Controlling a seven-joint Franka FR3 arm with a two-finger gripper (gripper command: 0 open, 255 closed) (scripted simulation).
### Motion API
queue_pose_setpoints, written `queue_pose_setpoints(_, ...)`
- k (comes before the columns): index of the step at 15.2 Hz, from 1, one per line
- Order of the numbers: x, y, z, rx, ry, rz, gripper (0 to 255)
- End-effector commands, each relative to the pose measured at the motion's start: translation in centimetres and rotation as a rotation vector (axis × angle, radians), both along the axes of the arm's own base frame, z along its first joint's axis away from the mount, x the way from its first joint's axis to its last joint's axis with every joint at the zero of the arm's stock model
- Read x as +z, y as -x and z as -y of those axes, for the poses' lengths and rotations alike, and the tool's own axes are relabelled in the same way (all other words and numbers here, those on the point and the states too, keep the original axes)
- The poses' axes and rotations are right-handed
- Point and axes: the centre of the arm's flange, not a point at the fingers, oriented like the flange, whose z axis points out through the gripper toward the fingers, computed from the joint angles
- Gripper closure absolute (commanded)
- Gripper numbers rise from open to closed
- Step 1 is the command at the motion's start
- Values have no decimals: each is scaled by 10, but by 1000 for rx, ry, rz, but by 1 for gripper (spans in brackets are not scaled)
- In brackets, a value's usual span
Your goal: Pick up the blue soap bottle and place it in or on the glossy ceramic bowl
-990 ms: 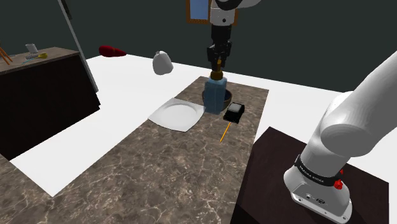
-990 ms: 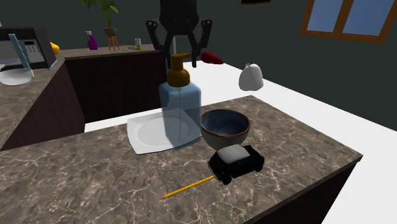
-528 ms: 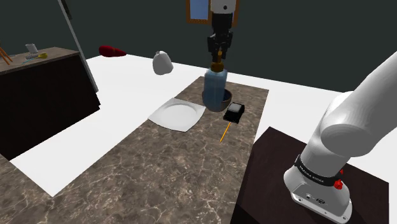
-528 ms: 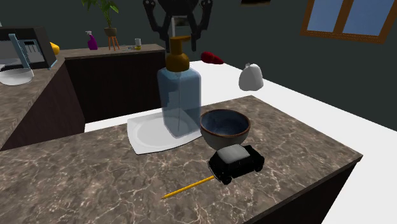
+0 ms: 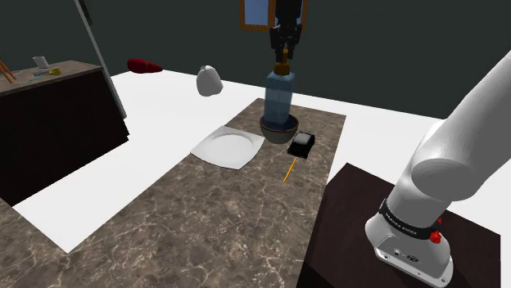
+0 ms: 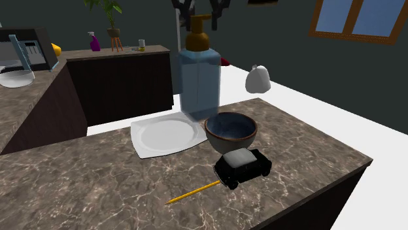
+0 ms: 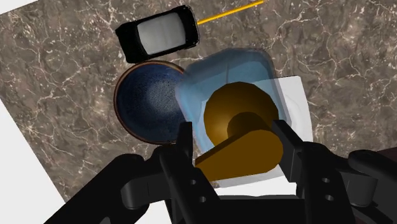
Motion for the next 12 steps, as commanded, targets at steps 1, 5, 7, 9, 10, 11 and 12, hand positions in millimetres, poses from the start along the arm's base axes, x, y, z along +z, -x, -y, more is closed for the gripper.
queue_pose_setpoints(1,12,-15,19,1,1,0,255)
queue_pose_setpoints(5,38,-41,57,1,1,0,255)
queue_pose_setpoints(7,50,-54,76,1,1,0,255)
queue_pose_setpoints(9,63,-67,96,1,1,0,255)
queue_pose_setpoints(10,69,-73,105,1,1,0,255)
queue_pose_setpoints(11,75,-80,115,1,1,0,255)
queue_pose_setpoints(12,84,-89,128,1,1,0,255)
